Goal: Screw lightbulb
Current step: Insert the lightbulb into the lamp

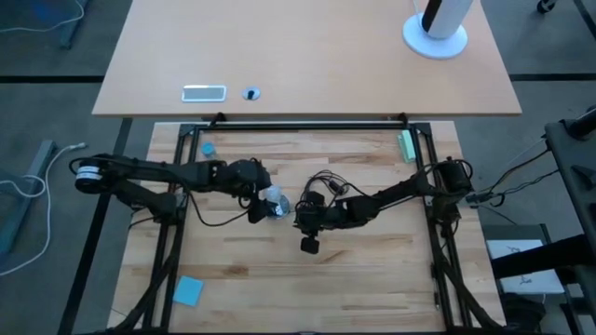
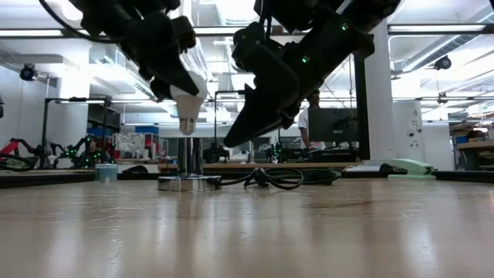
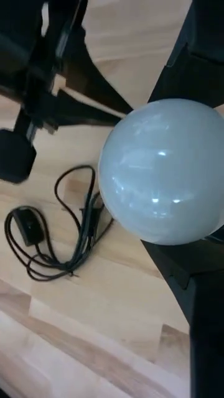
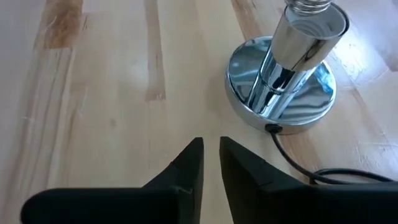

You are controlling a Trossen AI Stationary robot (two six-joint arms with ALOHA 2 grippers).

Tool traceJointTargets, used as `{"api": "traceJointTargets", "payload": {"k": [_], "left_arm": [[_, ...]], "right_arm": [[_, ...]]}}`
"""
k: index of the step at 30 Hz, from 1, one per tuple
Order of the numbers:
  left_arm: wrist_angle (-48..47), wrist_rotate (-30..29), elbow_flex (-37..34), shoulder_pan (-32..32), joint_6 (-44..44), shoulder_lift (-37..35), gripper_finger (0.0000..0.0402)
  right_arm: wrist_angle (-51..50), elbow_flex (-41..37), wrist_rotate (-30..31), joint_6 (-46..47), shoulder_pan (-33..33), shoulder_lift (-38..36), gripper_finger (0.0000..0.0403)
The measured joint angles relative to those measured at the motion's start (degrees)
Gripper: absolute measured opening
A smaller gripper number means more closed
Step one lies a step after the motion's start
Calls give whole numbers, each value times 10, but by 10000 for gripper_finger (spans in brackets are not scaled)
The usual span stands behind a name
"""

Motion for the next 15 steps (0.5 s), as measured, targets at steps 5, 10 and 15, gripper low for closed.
{"api": "traceJointTargets", "payload": {"k": [5,10,15], "left_arm": [[27,0,-25,7,1,-1,274],[46,0,-35,11,6,-4,266],[52,0,-51,12,5,-4,272]], "right_arm": [[2,-1,0,0,0,0,54],[6,-1,0,0,0,0,46],[6,-1,0,0,0,0,45]]}}
